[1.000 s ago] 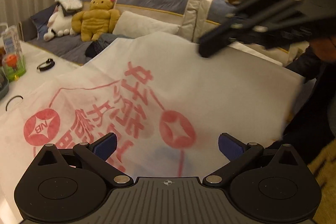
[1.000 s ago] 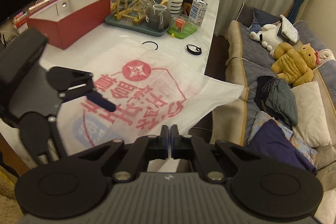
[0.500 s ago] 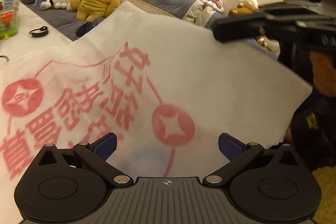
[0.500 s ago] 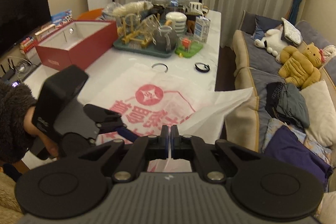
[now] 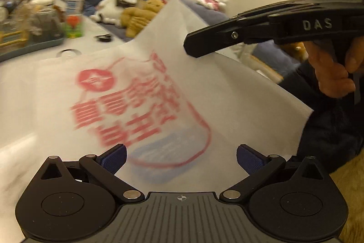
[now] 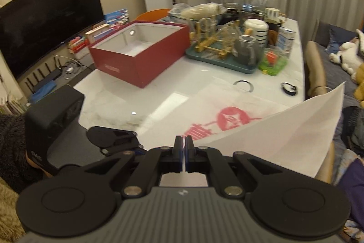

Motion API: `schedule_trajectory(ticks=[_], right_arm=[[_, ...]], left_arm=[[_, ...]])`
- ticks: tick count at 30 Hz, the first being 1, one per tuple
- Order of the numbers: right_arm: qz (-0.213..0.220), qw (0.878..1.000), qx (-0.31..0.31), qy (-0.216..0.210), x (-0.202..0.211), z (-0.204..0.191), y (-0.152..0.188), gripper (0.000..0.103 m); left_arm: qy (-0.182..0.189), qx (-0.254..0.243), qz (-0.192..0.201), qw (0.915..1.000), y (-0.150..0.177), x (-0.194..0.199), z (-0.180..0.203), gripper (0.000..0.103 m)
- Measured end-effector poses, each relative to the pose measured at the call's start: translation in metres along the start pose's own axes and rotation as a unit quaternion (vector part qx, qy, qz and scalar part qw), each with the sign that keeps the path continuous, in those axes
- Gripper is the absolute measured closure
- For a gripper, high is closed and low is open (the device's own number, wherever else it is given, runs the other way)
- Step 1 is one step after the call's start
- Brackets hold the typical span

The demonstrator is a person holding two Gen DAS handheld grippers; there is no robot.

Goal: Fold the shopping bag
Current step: 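Grasp the white bag's long edge with the right gripper and lift it up, then lay the lifted edge over the bag and press it down with the right gripper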

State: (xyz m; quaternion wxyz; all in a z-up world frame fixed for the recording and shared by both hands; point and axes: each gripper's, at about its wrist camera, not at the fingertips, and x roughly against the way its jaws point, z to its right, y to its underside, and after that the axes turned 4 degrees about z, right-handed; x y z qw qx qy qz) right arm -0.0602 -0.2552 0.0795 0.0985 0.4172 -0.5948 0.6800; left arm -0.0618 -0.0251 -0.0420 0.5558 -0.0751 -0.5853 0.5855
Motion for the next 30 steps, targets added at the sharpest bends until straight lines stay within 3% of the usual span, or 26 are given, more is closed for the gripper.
schedule_trajectory(ticks=[6, 10, 14, 20, 23, 26, 30], right_arm=[[-0.018, 0.999, 0.01, -0.03, -0.038, -0.027, -0.014, 0.102], [-0.055, 0.997, 0.021, -0.047, -0.068, -0.043, -0.018, 0.102], [-0.086, 0.994, 0.025, -0.058, -0.095, -0.055, -0.014, 0.101], [-0.104, 0.991, 0.076, -0.026, -0.131, -0.073, -0.007, 0.102], [-0.128, 0.988, 0.062, -0.055, -0.151, -0.075, -0.006, 0.102], [-0.147, 0.985, 0.03, -0.082, -0.164, -0.071, -0.003, 0.102], [-0.148, 0.985, 0.045, -0.076, -0.159, -0.074, 0.001, 0.101]], left_arm=[[-0.075, 0.057, 0.015, 0.9954, 0.022, 0.044, -0.021, 0.0], [-0.098, 0.083, 0.029, 0.9914, 0.025, 0.052, -0.029, 0.0], [-0.087, 0.073, 0.023, 0.9933, 0.025, 0.044, -0.026, 0.0], [-0.082, -0.038, 0.044, 0.9949, 0.014, 0.048, 0.003, 0.0], [-0.056, -0.033, 0.035, 0.9973, 0.014, 0.036, 0.002, 0.0], [-0.063, -0.019, 0.022, 0.9976, 0.015, 0.022, -0.003, 0.0], [-0.052, -0.016, 0.009, 0.9985, 0.012, 0.007, -0.001, 0.0]])
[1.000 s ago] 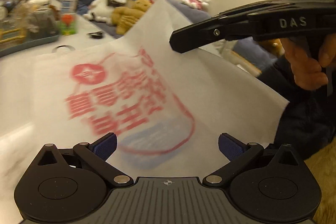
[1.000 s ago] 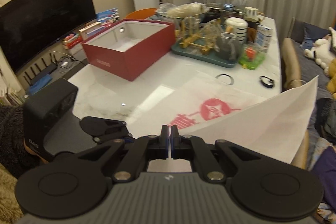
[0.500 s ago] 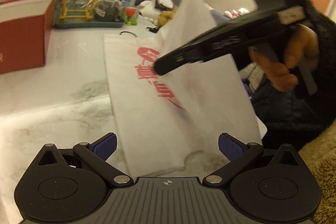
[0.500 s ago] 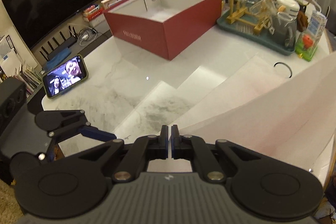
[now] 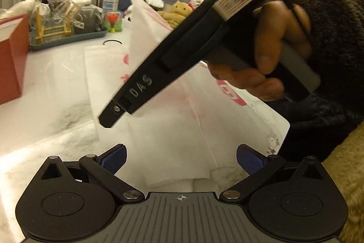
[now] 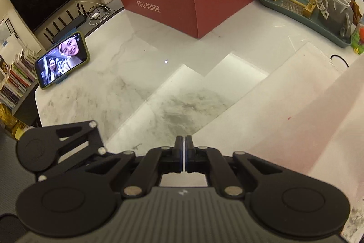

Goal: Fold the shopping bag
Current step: 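Lay the lifted edge over the bag and press it down with the right gripper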

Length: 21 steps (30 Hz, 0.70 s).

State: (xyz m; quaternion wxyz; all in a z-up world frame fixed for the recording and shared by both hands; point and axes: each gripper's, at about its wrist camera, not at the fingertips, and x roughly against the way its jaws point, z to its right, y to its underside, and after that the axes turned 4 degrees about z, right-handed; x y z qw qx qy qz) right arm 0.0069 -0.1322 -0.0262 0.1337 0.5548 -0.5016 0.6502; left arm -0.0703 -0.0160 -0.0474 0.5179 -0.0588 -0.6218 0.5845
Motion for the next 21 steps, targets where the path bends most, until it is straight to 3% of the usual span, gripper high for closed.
schedule_trajectory(ticks=[2, 4, 5, 8, 9, 10, 13, 14, 16, 21], right_arm=[[0.011, 1.0, -0.018, -0.016, 0.007, 0.005, 0.002, 0.095], [0.028, 0.998, -0.05, -0.038, 0.017, 0.014, 0.001, 0.08], [0.036, 0.996, -0.067, -0.05, 0.022, 0.019, 0.001, 0.067], [0.12, 0.983, -0.112, -0.079, 0.061, 0.034, 0.004, 0.054], [0.129, 0.984, -0.114, -0.04, 0.071, 0.037, 0.008, 0.038], [0.137, 0.984, -0.115, 0.003, 0.081, 0.039, 0.012, 0.033], [0.158, 0.972, -0.118, 0.13, 0.11, 0.047, 0.023, 0.031], [0.136, 0.968, -0.112, 0.178, 0.107, 0.046, 0.025, 0.03], [0.094, 0.968, -0.089, 0.215, 0.093, 0.04, 0.031, 0.03], [0.037, 0.979, -0.098, 0.174, 0.037, 0.026, 0.029, 0.033]], left_arm=[[0.025, -0.016, -0.007, 0.9995, -0.002, -0.009, 0.007, 0.0], [0.029, -0.032, -0.035, 0.9985, -0.001, -0.023, 0.012, 0.0], [0.021, -0.031, -0.039, 0.9985, 0.002, -0.028, 0.012, 0.0], [0.018, -0.009, -0.036, 0.9992, 0.003, -0.032, 0.009, 0.0], [0.019, -0.011, -0.037, 0.9991, 0.002, -0.033, 0.009, 0.0], [0.02, -0.013, -0.038, 0.999, 0.0, -0.034, 0.009, 0.0], [0.022, -0.022, -0.043, 0.9986, -0.003, -0.036, 0.011, 0.0], [0.023, -0.027, -0.043, 0.9984, -0.003, -0.036, 0.013, 0.0], [0.025, -0.03, -0.041, 0.9984, -0.003, -0.035, 0.016, 0.0], [0.041, -0.022, -0.04, 0.9982, -0.001, -0.035, 0.013, 0.0]])
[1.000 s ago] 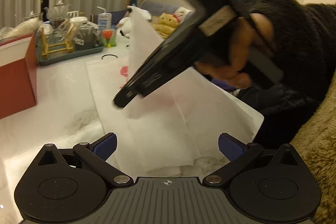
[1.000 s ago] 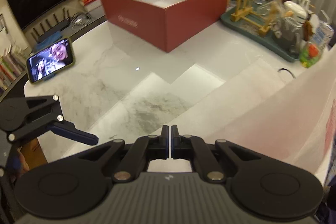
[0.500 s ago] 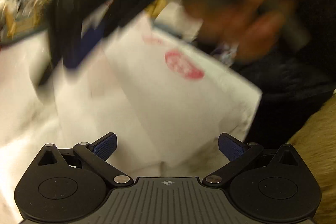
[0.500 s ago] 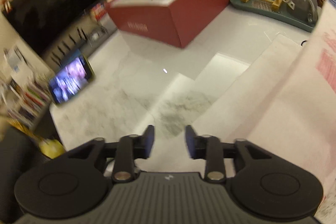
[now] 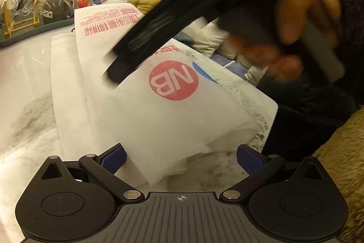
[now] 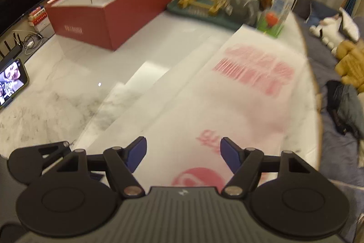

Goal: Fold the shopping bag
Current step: 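Lay the lifted edge over the bag and press it down with the right gripper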

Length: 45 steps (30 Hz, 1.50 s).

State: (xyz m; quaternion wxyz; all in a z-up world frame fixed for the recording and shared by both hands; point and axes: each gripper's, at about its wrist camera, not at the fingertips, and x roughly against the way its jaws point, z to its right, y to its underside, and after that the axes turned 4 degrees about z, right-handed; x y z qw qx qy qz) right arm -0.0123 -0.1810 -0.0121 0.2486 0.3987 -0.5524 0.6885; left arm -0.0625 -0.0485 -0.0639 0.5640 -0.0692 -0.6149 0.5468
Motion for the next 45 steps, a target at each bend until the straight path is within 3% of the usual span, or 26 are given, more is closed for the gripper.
schedule_trajectory(ticks=[5, 8, 10, 11, 12, 13, 14, 18, 21, 24, 27, 31, 35, 42, 45], right_arm=[[-0.074, 0.995, -0.063, -0.033, -0.041, -0.016, 0.001, 0.032], [-0.066, 0.998, -0.013, 0.005, -0.044, -0.031, 0.004, 0.038], [-0.062, 0.998, -0.012, 0.005, -0.041, -0.034, 0.005, 0.051], [-0.06, 0.998, -0.011, 0.004, -0.039, -0.036, 0.005, 0.064], [-0.059, 0.998, -0.011, 0.005, -0.039, -0.036, 0.005, 0.087], [-0.058, 0.998, -0.012, 0.008, -0.038, -0.035, 0.004, 0.099], [-0.057, 0.998, -0.014, 0.011, -0.038, -0.034, 0.004, 0.101], [-0.035, 0.999, -0.018, -0.014, -0.032, -0.022, 0.009, 0.103], [0.02, 0.998, -0.016, -0.056, -0.002, -0.016, 0.008, 0.103], [0.039, 0.996, 0.014, -0.084, 0.019, -0.021, 0.0, 0.103], [0.028, 0.995, 0.02, -0.091, 0.018, -0.029, -0.007, 0.103], [0.002, 0.993, -0.029, -0.113, -0.005, -0.031, -0.008, 0.103], [-0.012, 0.995, -0.058, -0.076, -0.029, -0.033, -0.003, 0.102], [-0.033, 0.99, -0.11, -0.078, -0.043, -0.034, 0.002, 0.102], [-0.035, 0.993, -0.093, -0.064, -0.046, -0.036, 0.002, 0.099]], left_arm=[[0.003, -0.008, 0.001, 1.0, 0.001, -0.001, 0.003, 0.0], [0.006, 0.002, 0.012, 0.9999, 0.0, 0.0, 0.003, 0.0], [0.007, 0.001, 0.016, 0.9998, -0.001, 0.0, 0.003, 0.0], [0.007, -0.001, 0.018, 0.9998, -0.001, 0.001, 0.003, 0.0], [0.005, -0.003, 0.019, 0.9998, -0.001, 0.002, 0.003, 0.0], [0.003, -0.005, 0.02, 0.9998, -0.001, 0.003, 0.003, 0.0], [0.0, -0.007, 0.022, 0.9997, -0.002, 0.005, 0.002, 0.0], [-0.035, -0.019, 0.028, 0.9988, 0.001, 0.018, -0.002, 0.0], [-0.064, -0.016, 0.028, 0.9974, 0.005, 0.033, -0.009, 0.0], [-0.084, 0.0, 0.036, 0.9958, 0.01, 0.051, -0.019, 0.0], [-0.096, 0.016, 0.044, 0.9943, 0.013, 0.061, -0.027, 0.0], [-0.106, 0.021, 0.045, 0.9931, 0.016, 0.064, -0.03, 0.0], [-0.101, 0.01, 0.045, 0.9938, 0.019, 0.064, -0.028, 0.0], [-0.088, 0.01, 0.053, 0.9947, 0.017, 0.065, -0.021, 0.0], [-0.073, 0.001, 0.057, 0.9957, 0.014, 0.063, -0.018, 0.0]])
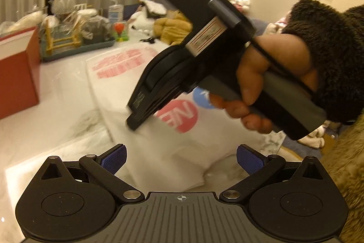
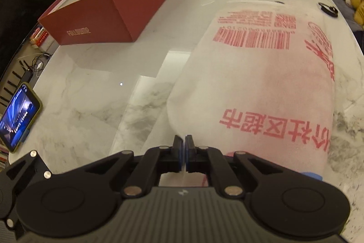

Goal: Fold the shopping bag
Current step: 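Lay the lifted edge over the bag and press it down with the right gripper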

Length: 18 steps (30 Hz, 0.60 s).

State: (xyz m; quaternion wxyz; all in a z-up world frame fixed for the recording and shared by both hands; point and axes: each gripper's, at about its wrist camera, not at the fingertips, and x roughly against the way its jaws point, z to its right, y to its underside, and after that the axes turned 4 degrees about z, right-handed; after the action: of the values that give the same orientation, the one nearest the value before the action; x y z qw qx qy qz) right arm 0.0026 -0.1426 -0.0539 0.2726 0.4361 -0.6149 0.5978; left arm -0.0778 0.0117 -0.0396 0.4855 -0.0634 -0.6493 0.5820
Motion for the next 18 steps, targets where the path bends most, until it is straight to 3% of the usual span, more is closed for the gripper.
schedule_trajectory(ticks=[2, 4, 5, 6, 15, 18], right_arm=[[-0.007, 1.0, 0.006, -0.007, 0.0, -0.002, -0.002, 0.088], [-0.01, 1.0, 0.0, -0.02, 0.001, -0.003, -0.003, 0.065], [-0.007, 1.0, 0.0, -0.018, 0.003, -0.004, -0.004, 0.049], [0.0, 1.0, -0.001, -0.018, 0.006, -0.005, -0.004, 0.045], [0.072, 0.996, 0.027, -0.033, 0.057, 0.022, -0.012, 0.049], [0.05, 0.995, 0.08, 0.016, 0.049, 0.029, -0.002, 0.058]], left_arm=[[0.003, -0.006, -0.011, 0.9999, 0.0, -0.008, 0.001, 0.0], [0.008, -0.002, -0.033, 0.9994, 0.004, -0.019, 0.0, 0.0], [0.011, 0.002, -0.044, 0.999, 0.009, -0.021, 0.002, 0.0], [0.011, 0.0, -0.051, 0.9986, 0.011, -0.024, 0.002, 0.0], [0.009, -0.011, -0.063, 0.9979, 0.017, -0.03, 0.0, 0.0], [-0.018, -0.013, -0.059, 0.998, 0.012, -0.021, -0.001, 0.0]])
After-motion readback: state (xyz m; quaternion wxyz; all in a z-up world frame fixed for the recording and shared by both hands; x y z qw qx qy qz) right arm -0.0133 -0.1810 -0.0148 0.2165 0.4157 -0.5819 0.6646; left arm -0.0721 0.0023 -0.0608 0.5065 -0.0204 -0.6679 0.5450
